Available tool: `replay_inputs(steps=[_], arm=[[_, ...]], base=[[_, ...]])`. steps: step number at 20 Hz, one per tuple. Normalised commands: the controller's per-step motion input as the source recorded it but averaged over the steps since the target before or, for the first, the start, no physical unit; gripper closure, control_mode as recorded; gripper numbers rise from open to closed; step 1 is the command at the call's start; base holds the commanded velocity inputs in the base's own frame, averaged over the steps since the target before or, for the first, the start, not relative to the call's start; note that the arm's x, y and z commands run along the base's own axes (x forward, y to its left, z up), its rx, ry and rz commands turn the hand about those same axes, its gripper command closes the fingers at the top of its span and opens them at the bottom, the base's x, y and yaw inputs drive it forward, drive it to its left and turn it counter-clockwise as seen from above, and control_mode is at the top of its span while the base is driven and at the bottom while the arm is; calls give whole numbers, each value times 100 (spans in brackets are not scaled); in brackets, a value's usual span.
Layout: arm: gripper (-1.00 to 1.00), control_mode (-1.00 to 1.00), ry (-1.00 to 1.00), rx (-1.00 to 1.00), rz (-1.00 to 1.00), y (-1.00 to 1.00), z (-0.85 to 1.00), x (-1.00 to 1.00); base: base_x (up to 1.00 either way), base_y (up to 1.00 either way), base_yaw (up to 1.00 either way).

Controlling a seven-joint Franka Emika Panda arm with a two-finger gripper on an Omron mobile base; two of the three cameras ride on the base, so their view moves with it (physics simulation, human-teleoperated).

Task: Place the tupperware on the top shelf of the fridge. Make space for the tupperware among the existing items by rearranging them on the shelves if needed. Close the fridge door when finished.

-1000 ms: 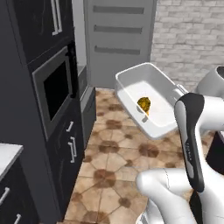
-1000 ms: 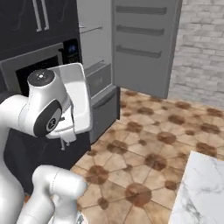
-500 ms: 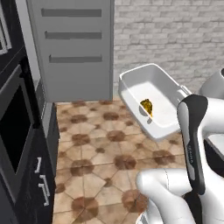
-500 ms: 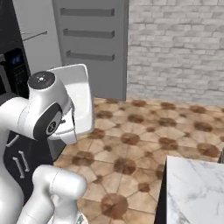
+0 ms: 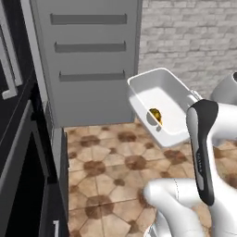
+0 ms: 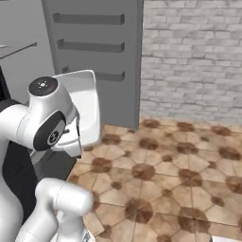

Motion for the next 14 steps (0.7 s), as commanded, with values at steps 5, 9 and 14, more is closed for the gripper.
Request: replay_inputs(steps=[5, 9, 14], arm=[[100, 100, 0, 0, 0, 0, 0, 0], [100, 100, 0, 0, 0, 0, 0, 0], [100, 100, 0, 0, 0, 0, 0, 0]], base=[[100, 0, 41], [89, -1, 76], [90, -10, 78]])
